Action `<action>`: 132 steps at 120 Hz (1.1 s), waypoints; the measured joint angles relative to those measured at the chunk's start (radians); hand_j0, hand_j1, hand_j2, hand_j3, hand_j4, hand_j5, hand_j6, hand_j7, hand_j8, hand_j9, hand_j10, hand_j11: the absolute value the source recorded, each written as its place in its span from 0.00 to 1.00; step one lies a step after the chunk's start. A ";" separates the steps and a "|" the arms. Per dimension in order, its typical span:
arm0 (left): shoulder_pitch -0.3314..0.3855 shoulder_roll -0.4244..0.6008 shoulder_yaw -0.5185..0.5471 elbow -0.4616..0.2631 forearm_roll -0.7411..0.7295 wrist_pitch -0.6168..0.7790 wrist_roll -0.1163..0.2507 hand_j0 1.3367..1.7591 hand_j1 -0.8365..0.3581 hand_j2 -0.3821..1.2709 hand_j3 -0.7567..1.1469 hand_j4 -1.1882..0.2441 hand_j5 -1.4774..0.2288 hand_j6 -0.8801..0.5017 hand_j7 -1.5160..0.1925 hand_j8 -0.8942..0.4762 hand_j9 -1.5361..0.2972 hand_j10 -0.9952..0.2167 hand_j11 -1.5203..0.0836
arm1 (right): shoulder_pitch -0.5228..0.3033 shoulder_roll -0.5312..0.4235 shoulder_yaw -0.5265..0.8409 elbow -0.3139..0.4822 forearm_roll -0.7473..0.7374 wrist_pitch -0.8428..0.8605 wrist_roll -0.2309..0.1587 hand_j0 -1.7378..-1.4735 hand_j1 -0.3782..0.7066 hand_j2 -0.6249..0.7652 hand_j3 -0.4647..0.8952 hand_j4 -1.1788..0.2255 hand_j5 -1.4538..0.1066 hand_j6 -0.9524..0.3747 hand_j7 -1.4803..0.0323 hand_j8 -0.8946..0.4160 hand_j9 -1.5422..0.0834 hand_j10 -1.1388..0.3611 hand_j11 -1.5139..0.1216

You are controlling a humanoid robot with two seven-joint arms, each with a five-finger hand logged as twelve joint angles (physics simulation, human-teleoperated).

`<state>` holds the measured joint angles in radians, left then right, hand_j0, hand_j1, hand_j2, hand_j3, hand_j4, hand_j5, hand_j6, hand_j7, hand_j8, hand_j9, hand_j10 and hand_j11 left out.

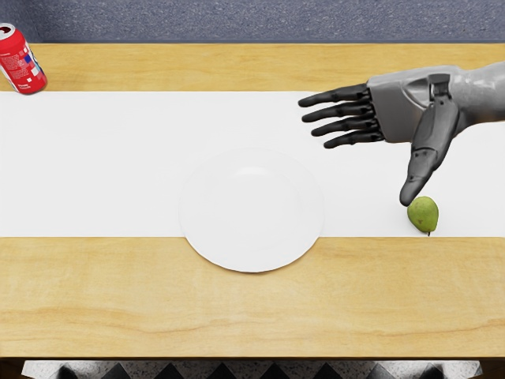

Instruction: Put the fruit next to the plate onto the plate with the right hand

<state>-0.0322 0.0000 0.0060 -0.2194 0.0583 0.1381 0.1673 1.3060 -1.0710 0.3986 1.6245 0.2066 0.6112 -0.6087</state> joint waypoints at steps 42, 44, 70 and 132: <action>0.000 0.000 0.000 0.000 0.000 0.000 0.000 0.76 0.99 0.23 0.40 0.83 0.87 0.64 0.89 0.65 0.84 0.82 0.95 | 0.537 0.103 -0.761 -0.092 -0.039 -0.421 -0.002 0.30 0.05 0.45 0.34 0.82 0.91 0.70 0.96 0.66 0.93 0.74 0.91; 0.000 0.000 0.000 0.000 0.000 0.000 0.000 0.76 0.99 0.23 0.40 0.83 0.87 0.64 0.89 0.65 0.84 0.82 0.95 | 0.578 0.119 -0.822 -0.083 -0.039 -0.473 -0.002 0.30 0.05 0.45 0.34 0.82 0.91 0.70 0.96 0.66 0.93 0.74 0.91; 0.000 0.000 0.000 0.000 0.000 0.000 0.000 0.76 0.99 0.23 0.40 0.83 0.87 0.64 0.89 0.65 0.84 0.82 0.95 | 0.786 0.333 -1.177 0.060 -0.042 -1.059 -0.002 0.30 0.05 0.45 0.34 0.82 0.91 0.70 0.96 0.66 0.93 0.74 0.91; 0.000 0.000 0.000 0.000 0.000 0.000 0.000 0.76 0.99 0.23 0.40 0.83 0.87 0.64 0.89 0.65 0.84 0.82 0.95 | 0.504 0.576 -1.200 -0.019 -0.112 -1.221 -0.002 0.30 0.06 0.45 0.34 0.82 0.91 0.70 0.96 0.66 0.93 0.74 0.90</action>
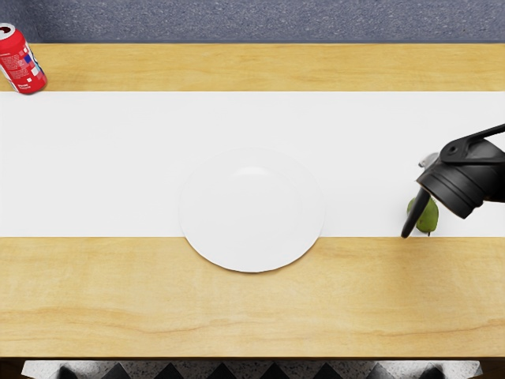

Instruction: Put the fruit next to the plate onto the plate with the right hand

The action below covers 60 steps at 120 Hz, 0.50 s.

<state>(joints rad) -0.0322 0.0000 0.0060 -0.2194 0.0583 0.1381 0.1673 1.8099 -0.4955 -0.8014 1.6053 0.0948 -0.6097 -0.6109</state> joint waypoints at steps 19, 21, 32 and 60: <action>0.000 0.000 0.000 0.000 0.000 0.000 0.000 0.76 0.99 0.23 0.40 0.83 0.87 0.64 0.89 0.65 0.84 0.82 0.95 | -0.087 -0.072 0.081 -0.034 -0.017 -0.001 0.000 0.30 0.06 0.45 0.34 0.82 0.91 0.70 0.95 0.66 0.93 0.74 0.90; 0.000 0.000 0.000 0.000 0.000 0.000 0.000 0.76 0.99 0.23 0.40 0.83 0.87 0.64 0.89 0.65 0.84 0.82 0.95 | -0.099 -0.076 0.094 -0.035 -0.018 -0.001 0.000 0.30 0.06 0.45 0.34 0.82 0.91 0.70 0.95 0.66 0.93 0.74 0.90; 0.000 0.000 0.000 0.000 0.000 0.000 0.000 0.76 0.99 0.23 0.40 0.83 0.87 0.64 0.89 0.65 0.84 0.82 0.95 | -0.163 -0.089 0.154 -0.049 -0.033 -0.001 0.000 0.30 0.06 0.45 0.34 0.82 0.91 0.69 0.95 0.66 0.92 0.74 0.90; 0.000 0.000 0.000 0.000 0.000 0.000 0.000 0.76 0.99 0.23 0.40 0.83 0.87 0.64 0.89 0.65 0.84 0.82 0.95 | -0.216 -0.100 0.190 -0.088 -0.056 -0.001 0.000 0.30 0.09 0.44 0.34 0.80 0.88 0.67 0.93 0.64 0.90 0.72 0.88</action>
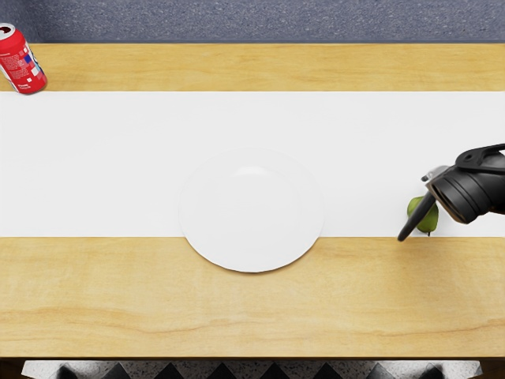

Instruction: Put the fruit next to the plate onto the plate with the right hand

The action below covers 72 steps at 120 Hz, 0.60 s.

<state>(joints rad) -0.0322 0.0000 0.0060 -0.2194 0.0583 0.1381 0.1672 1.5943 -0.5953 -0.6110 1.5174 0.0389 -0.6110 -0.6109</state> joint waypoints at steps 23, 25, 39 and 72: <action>0.000 0.000 0.000 0.000 0.000 0.000 0.000 0.76 0.99 0.23 0.40 0.83 0.87 0.64 0.89 0.65 0.84 0.82 0.95 | -0.011 -0.001 0.003 -0.040 -0.012 0.000 0.000 0.30 0.16 0.43 0.34 0.75 0.83 0.63 0.88 0.59 0.85 0.68 0.83; 0.000 0.000 0.000 0.000 0.000 0.000 0.000 0.76 0.99 0.23 0.40 0.83 0.87 0.64 0.89 0.65 0.84 0.82 0.95 | -0.014 -0.001 0.003 -0.044 -0.015 0.000 0.000 0.30 0.16 0.43 0.34 0.75 0.83 0.63 0.87 0.59 0.85 0.68 0.83; 0.000 0.000 0.000 0.000 0.000 0.000 0.000 0.76 0.99 0.23 0.40 0.83 0.87 0.64 0.89 0.65 0.84 0.82 0.95 | -0.032 -0.001 0.005 -0.064 -0.031 0.000 0.000 0.30 0.17 0.43 0.34 0.74 0.82 0.62 0.86 0.58 0.84 0.67 0.82; 0.000 0.000 0.000 0.000 0.000 0.000 0.000 0.76 0.99 0.23 0.40 0.83 0.87 0.64 0.89 0.65 0.84 0.82 0.95 | -0.043 0.001 0.008 -0.072 -0.038 0.000 0.000 0.30 0.22 0.42 0.34 0.71 0.78 0.58 0.83 0.55 0.81 0.64 0.78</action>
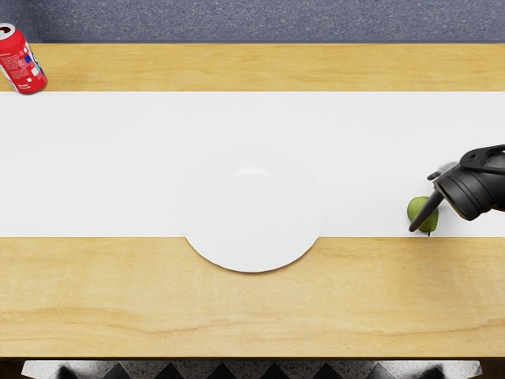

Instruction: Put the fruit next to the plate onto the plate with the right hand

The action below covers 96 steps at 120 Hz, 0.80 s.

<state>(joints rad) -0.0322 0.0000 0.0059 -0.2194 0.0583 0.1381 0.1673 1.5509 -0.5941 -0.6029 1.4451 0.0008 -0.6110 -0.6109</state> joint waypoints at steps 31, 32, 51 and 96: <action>0.000 0.000 0.000 0.000 0.000 0.000 0.000 0.76 0.99 0.23 0.40 0.83 0.87 0.64 0.89 0.65 0.84 0.82 0.95 | -0.001 0.005 0.006 0.001 -0.001 0.000 0.000 0.30 0.31 0.41 0.34 0.65 0.71 0.52 0.75 0.48 0.74 0.59 0.72; 0.000 0.000 0.000 0.000 0.000 0.000 0.000 0.76 0.99 0.23 0.40 0.83 0.87 0.64 0.89 0.65 0.84 0.82 0.95 | -0.001 0.005 0.006 0.001 -0.001 0.000 0.000 0.30 0.32 0.41 0.34 0.65 0.71 0.52 0.75 0.48 0.74 0.58 0.72; 0.000 0.000 0.000 0.000 0.000 0.000 0.000 0.76 0.99 0.23 0.40 0.83 0.87 0.64 0.89 0.65 0.84 0.82 0.95 | -0.001 0.002 0.011 0.002 -0.001 0.000 0.000 0.30 0.34 0.41 0.34 0.64 0.69 0.50 0.73 0.46 0.72 0.57 0.70; 0.000 0.000 0.000 0.000 0.000 0.000 0.000 0.76 0.99 0.23 0.40 0.83 0.87 0.64 0.89 0.65 0.84 0.82 0.95 | -0.001 0.009 0.012 0.006 0.001 0.000 0.000 0.30 0.40 0.40 0.34 0.60 0.65 0.46 0.69 0.42 0.68 0.53 0.66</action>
<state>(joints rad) -0.0322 0.0000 0.0058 -0.2194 0.0583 0.1381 0.1674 1.5494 -0.5846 -0.5906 1.4513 0.0014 -0.6110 -0.6109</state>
